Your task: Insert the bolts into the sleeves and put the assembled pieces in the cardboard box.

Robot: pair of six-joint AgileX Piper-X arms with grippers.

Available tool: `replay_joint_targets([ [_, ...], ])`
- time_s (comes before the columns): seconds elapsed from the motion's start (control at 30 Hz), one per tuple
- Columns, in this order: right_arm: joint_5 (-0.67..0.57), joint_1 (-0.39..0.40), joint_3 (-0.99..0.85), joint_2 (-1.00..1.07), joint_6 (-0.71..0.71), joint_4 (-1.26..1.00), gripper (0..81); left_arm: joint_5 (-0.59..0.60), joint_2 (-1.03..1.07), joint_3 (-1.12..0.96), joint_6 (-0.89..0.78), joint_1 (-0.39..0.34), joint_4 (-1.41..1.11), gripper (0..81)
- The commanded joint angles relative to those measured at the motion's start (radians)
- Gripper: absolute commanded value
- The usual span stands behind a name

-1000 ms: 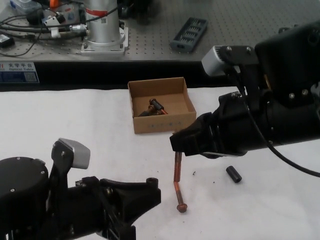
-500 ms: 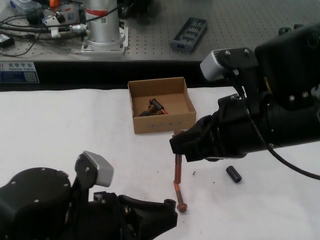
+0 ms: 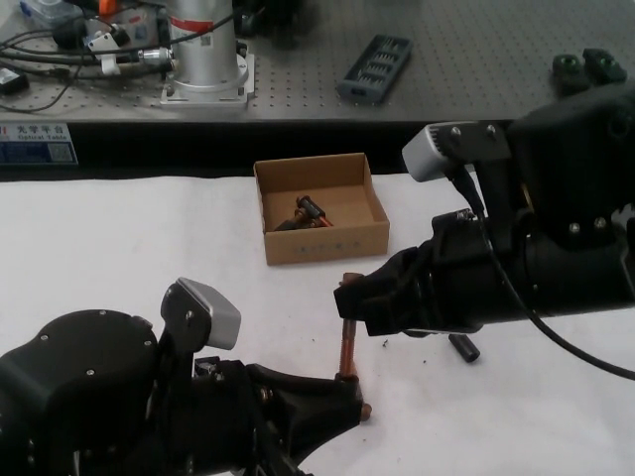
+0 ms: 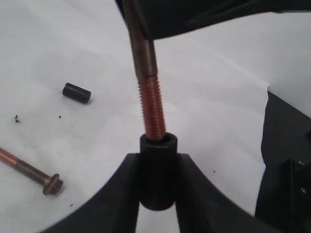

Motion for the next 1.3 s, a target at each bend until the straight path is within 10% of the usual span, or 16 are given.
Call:
replay_joint_targets([
  [0.0,-0.014,0.002,-0.004,-0.021,0.003,-0.040,2.2,-0.010,0.002,-0.010,0.028,-0.003,0.019,12.8],
  [1.27,-0.007,-0.001,-0.004,-0.031,-0.016,-0.022,2.2,-0.016,0.002,-0.010,-0.039,-0.003,-0.041,12.8],
])
